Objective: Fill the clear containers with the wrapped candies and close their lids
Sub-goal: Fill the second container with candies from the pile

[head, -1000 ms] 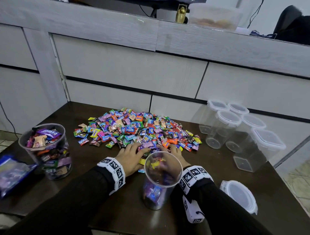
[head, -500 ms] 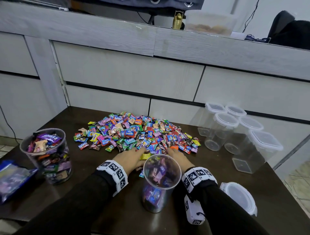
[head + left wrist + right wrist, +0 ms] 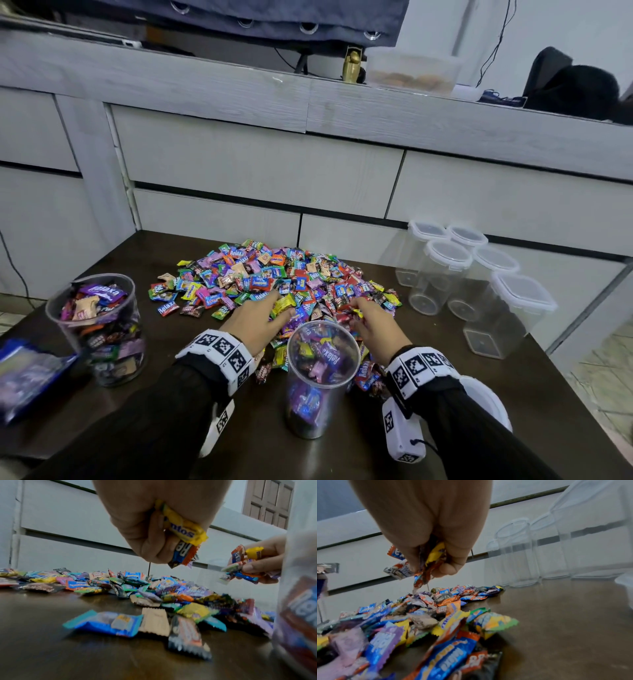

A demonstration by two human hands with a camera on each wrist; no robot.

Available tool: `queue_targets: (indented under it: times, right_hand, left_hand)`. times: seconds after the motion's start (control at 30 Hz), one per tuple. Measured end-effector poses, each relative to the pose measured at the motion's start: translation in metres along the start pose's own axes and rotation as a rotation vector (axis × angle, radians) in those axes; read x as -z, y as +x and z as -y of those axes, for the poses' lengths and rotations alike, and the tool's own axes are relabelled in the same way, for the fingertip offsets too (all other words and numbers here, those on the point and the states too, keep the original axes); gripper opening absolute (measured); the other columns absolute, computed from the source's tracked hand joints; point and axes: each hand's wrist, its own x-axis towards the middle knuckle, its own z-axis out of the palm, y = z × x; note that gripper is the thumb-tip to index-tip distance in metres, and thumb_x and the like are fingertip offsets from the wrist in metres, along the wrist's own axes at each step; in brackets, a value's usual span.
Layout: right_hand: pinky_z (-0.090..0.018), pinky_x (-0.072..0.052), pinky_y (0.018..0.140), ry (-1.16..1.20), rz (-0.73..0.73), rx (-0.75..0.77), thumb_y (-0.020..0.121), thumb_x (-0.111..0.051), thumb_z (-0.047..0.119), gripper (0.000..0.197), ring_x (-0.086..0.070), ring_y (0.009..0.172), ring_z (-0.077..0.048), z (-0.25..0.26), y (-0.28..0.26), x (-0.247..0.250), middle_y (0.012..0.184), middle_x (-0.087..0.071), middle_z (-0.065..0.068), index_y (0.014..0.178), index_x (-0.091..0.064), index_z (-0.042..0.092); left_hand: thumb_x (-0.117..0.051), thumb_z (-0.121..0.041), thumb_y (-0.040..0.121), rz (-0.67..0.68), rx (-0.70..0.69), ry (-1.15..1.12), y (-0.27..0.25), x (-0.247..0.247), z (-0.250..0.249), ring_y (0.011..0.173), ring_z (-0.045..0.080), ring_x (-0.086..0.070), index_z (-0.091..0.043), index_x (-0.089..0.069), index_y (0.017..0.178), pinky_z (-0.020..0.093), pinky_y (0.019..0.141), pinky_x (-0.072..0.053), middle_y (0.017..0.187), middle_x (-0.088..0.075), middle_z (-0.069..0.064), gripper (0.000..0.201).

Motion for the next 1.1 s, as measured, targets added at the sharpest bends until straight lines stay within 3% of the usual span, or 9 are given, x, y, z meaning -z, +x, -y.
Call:
queue_targets:
  times: [0.13, 0.23, 0.33, 0.43, 0.53, 0.7, 0.9, 1.0, 1.1]
  right_hand:
    - [-0.029, -0.044, 0.075, 0.088, -0.071, -0.020, 0.097, -0.050, 0.013, 0.026, -0.048, 0.080, -0.016, 0.004, -0.006, 0.011, 0.100, -0.053, -0.002, 0.122, -0.049, 0.007]
    - [-0.026, -0.037, 0.069, 0.122, -0.116, -0.029, 0.097, -0.050, 0.015, 0.024, -0.040, 0.065, -0.010, 0.007, -0.010, 0.021, 0.078, -0.041, 0.010, 0.119, -0.050, 0.006]
    - [-0.028, -0.042, 0.074, 0.091, -0.131, -0.007, 0.097, -0.050, 0.017, 0.027, -0.050, 0.080, -0.016, 0.014, -0.016, 0.036, 0.092, -0.050, 0.001, 0.121, -0.049, 0.005]
    - [-0.025, -0.042, 0.074, 0.105, -0.129, 0.026, 0.097, -0.050, 0.017, 0.026, -0.052, 0.088, -0.020, 0.022, -0.022, 0.048, 0.101, -0.056, -0.009, 0.119, -0.049, 0.004]
    - [-0.020, -0.033, 0.071, 0.071, -0.131, 0.069, 0.097, -0.050, 0.017, 0.024, -0.052, 0.092, -0.018, 0.028, -0.028, 0.056, 0.107, -0.058, -0.008, 0.118, -0.051, 0.005]
    - [-0.037, -0.050, 0.079, 0.099, -0.124, 0.115, 0.096, -0.052, 0.015, 0.019, -0.055, 0.089, -0.022, 0.036, -0.041, 0.063, 0.099, -0.057, -0.007, 0.111, -0.052, 0.004]
    - [-0.045, -0.050, 0.083, 0.089, -0.114, 0.102, 0.096, -0.051, 0.015, 0.019, -0.057, 0.095, -0.027, 0.040, -0.048, 0.065, 0.105, -0.058, -0.014, 0.112, -0.051, 0.003]
    - [-0.044, -0.050, 0.082, 0.094, -0.120, 0.108, 0.096, -0.051, 0.015, 0.019, -0.058, 0.093, -0.026, 0.039, -0.050, 0.066, 0.102, -0.057, -0.009, 0.112, -0.051, 0.004]
    - [-0.043, -0.051, 0.082, 0.093, -0.122, 0.104, 0.097, -0.051, 0.016, 0.019, -0.057, 0.093, -0.023, 0.038, -0.050, 0.066, 0.100, -0.055, -0.005, 0.113, -0.050, 0.006]
  left_hand:
    - [-0.037, -0.061, 0.094, -0.103, -0.006, -0.108, -0.002, 0.019, -0.011, 0.070, 0.012, -0.056, -0.018, -0.038, 0.143, 0.028, 0.063, -0.040, 0.074, -0.055, -0.004, 0.065]
    - [-0.032, -0.068, 0.088, -0.193, -0.074, -0.213, -0.006, 0.039, -0.027, 0.067, 0.014, -0.060, -0.019, -0.040, 0.143, 0.026, 0.060, -0.043, 0.075, -0.063, 0.004, 0.075]
    - [-0.031, -0.075, 0.082, -0.249, -0.187, -0.288, -0.012, 0.056, -0.049, 0.067, 0.014, -0.060, -0.022, -0.051, 0.128, 0.032, 0.065, -0.048, 0.074, -0.063, 0.005, 0.073]
    - [-0.035, -0.070, 0.086, -0.244, -0.310, -0.304, -0.022, 0.061, -0.072, 0.054, 0.004, -0.053, -0.025, -0.053, 0.107, 0.016, 0.052, -0.040, 0.065, -0.057, -0.002, 0.053]
    - [-0.043, -0.059, 0.094, -0.191, -0.420, -0.230, -0.034, 0.054, -0.089, 0.062, 0.001, -0.054, -0.030, -0.048, 0.101, 0.013, 0.053, -0.037, 0.072, -0.056, -0.007, 0.031]
    - [-0.045, -0.058, 0.095, -0.131, -0.485, -0.130, -0.047, 0.037, -0.099, 0.074, 0.001, -0.051, -0.033, -0.044, 0.104, 0.026, 0.065, -0.039, 0.091, -0.057, -0.011, 0.026]
    - [-0.047, -0.051, 0.095, -0.135, -0.471, -0.158, -0.053, 0.025, -0.098, 0.095, 0.011, -0.055, -0.034, -0.043, 0.113, 0.035, 0.083, -0.047, 0.110, -0.057, -0.009, 0.025]
    - [-0.047, -0.048, 0.094, -0.141, -0.490, -0.182, -0.052, 0.024, -0.098, 0.089, 0.009, -0.053, -0.035, -0.043, 0.109, 0.032, 0.077, -0.044, 0.104, -0.055, -0.009, 0.021]
    - [-0.043, -0.048, 0.092, -0.153, -0.492, -0.217, -0.049, 0.023, -0.097, 0.084, 0.004, -0.047, -0.039, -0.040, 0.106, 0.019, 0.069, -0.035, 0.100, -0.050, -0.012, 0.017]
